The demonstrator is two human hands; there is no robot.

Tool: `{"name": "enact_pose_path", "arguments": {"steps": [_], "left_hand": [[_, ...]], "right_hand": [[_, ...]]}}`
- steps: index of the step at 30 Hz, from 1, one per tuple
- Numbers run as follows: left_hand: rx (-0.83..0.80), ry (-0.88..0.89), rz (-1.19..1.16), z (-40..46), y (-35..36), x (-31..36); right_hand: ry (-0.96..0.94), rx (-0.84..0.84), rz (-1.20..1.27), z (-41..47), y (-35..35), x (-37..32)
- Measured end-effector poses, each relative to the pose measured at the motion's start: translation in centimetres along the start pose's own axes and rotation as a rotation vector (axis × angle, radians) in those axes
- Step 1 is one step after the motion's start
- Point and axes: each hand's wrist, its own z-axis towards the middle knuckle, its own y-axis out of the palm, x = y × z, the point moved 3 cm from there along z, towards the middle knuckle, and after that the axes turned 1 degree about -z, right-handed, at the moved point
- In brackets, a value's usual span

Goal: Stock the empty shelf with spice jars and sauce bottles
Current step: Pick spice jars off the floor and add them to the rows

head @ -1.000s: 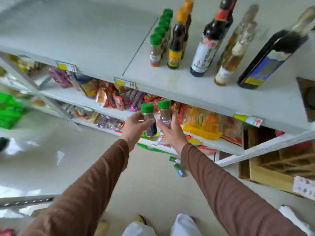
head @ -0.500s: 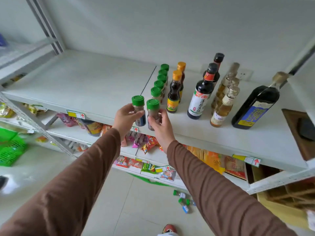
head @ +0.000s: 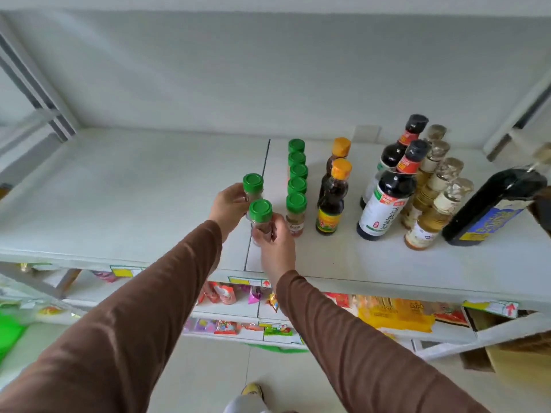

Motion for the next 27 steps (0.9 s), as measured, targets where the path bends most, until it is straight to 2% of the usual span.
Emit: {"name": "enact_pose_path", "arguments": {"steps": [9, 18, 27], "left_hand": [[-0.165, 0.043, 0.134, 8.5, 1.2, 0.7], [-0.258, 0.045, 0.06, 12.9, 3.6, 2.2], [-0.266, 0.063, 0.083, 15.6, 4.7, 2.3]], "right_hand": [[0.0, 0.244, -0.039, 5.1, 4.1, -0.4], [0.029, 0.317, -0.064, 8.8, 4.9, 0.1], [0.026, 0.37, -0.039, 11.1, 4.9, -0.1]]}}
